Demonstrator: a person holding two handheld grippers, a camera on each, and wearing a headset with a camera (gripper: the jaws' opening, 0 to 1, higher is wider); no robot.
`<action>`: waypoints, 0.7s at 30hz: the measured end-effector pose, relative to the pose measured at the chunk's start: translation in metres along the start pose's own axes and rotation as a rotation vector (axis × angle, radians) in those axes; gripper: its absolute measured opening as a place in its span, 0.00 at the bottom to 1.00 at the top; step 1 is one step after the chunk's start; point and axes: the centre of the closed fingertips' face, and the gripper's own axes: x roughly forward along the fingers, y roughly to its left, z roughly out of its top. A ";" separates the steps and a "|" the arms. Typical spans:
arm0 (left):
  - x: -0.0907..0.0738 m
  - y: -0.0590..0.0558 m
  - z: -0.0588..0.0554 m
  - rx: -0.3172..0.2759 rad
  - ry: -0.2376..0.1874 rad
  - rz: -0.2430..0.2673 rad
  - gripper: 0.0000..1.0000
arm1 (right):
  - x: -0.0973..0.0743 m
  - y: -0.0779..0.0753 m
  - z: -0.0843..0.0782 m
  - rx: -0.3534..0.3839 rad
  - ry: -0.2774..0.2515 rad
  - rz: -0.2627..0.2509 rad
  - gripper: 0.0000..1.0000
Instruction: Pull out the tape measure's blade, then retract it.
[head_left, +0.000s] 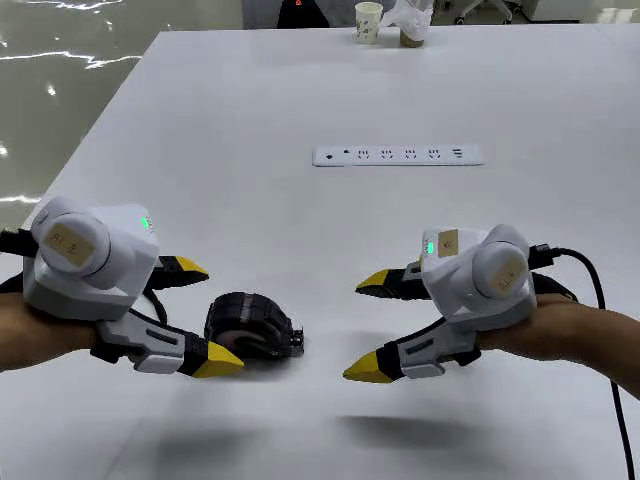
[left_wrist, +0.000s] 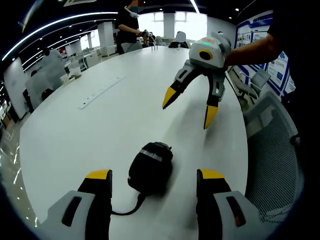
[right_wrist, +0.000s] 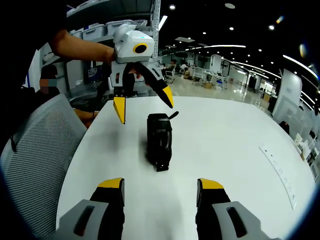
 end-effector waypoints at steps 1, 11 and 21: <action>0.001 0.001 0.000 0.002 0.001 -0.001 0.63 | 0.001 0.000 0.000 -0.001 0.001 0.002 0.56; 0.007 0.003 -0.006 0.046 0.039 -0.039 0.52 | 0.018 -0.002 0.002 -0.043 0.013 0.032 0.49; 0.014 0.008 -0.010 0.105 0.078 -0.068 0.42 | 0.034 -0.004 0.001 -0.104 0.041 0.073 0.39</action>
